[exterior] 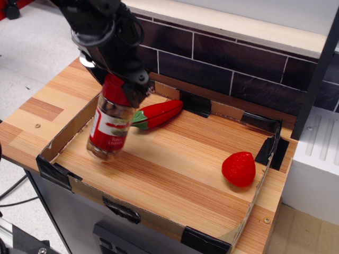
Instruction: Upright basil bottle
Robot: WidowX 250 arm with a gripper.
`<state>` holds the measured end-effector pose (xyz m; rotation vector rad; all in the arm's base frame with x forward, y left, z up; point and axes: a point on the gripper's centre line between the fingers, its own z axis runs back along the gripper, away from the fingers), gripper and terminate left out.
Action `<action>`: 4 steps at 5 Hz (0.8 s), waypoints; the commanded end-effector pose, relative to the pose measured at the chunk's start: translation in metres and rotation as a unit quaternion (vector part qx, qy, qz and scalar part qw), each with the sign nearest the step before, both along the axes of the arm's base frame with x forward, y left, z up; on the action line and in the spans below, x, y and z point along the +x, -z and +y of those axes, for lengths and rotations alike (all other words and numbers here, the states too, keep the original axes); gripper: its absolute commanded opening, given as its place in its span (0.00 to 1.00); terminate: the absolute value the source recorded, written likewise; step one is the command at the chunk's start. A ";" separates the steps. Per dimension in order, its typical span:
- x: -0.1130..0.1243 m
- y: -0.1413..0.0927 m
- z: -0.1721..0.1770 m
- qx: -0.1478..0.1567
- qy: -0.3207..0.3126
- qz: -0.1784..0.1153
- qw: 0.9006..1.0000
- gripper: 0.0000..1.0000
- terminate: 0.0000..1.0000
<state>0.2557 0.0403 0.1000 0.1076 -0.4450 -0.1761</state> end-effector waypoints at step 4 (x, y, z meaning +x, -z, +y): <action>-0.005 -0.005 -0.040 -0.052 0.054 -0.130 0.989 0.00 0.00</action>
